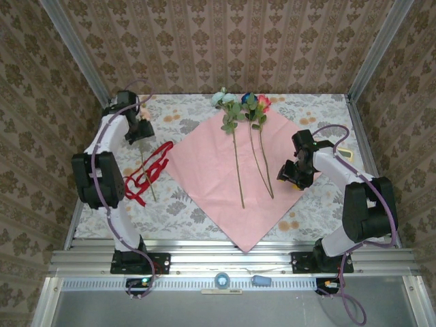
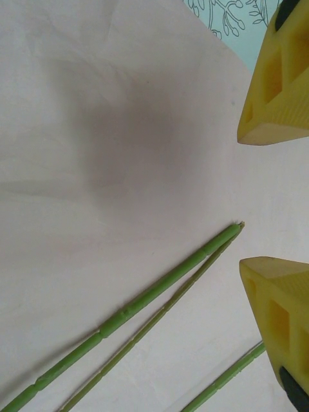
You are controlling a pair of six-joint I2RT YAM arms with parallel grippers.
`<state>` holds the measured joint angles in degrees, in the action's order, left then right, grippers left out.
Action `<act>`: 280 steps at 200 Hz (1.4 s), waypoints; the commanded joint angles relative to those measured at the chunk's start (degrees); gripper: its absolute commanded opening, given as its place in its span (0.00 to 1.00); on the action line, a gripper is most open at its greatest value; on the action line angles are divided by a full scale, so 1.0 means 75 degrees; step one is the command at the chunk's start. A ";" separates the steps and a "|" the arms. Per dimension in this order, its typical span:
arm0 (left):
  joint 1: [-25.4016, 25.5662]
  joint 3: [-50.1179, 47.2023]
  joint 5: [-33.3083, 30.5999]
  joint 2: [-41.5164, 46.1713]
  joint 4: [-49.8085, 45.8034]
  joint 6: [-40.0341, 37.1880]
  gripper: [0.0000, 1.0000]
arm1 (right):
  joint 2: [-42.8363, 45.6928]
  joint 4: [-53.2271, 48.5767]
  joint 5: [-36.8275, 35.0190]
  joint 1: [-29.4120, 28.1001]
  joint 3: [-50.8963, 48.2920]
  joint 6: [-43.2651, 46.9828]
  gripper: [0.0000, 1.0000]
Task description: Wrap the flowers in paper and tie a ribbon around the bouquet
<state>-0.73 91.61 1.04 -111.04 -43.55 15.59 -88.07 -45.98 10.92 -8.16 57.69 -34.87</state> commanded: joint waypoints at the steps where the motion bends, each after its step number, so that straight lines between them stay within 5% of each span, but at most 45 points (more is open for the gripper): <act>1: -0.0130 0.0153 -0.0105 -0.0501 -0.0455 -0.0580 0.51 | 0.0218 -0.0015 0.0095 -0.0057 0.0000 -0.0130 0.51; 62: -0.0204 0.0240 -0.0271 -0.1448 -0.0252 -0.0641 0.43 | 0.0268 -0.0140 0.0050 -0.0058 0.0057 -0.0143 0.51; 102: -0.0191 0.0343 -0.0324 -0.1614 -0.0208 -0.0783 0.24 | 0.0244 -0.0151 0.0056 -0.0060 0.0066 -0.0159 0.51; 162: 0.0049 0.0202 -0.0597 -0.0777 -0.0186 -0.0955 0.00 | 0.0186 -0.0101 0.0063 -0.0071 0.0112 -0.0201 0.51; 200: 0.0357 0.0313 -0.0608 0.0287 -0.0589 -0.0463 0.00 | 0.0210 -0.0136 -0.0005 -0.0069 0.0148 -0.0173 0.51; 233: 0.0985 0.0423 0.0557 0.1449 -0.0438 0.0695 0.00 | 0.0275 -0.0136 -0.0085 -0.0060 0.0092 -0.0123 0.51; 280: 0.3248 -0.0081 0.2007 0.1664 0.2529 0.2513 0.00 | 0.0212 0.0024 0.0043 -0.0002 -0.0017 -0.0117 0.51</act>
<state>16.32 93.01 8.16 -96.47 -37.76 24.91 -87.46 -45.76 10.94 -8.29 57.69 -35.77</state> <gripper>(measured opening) 0.069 0.511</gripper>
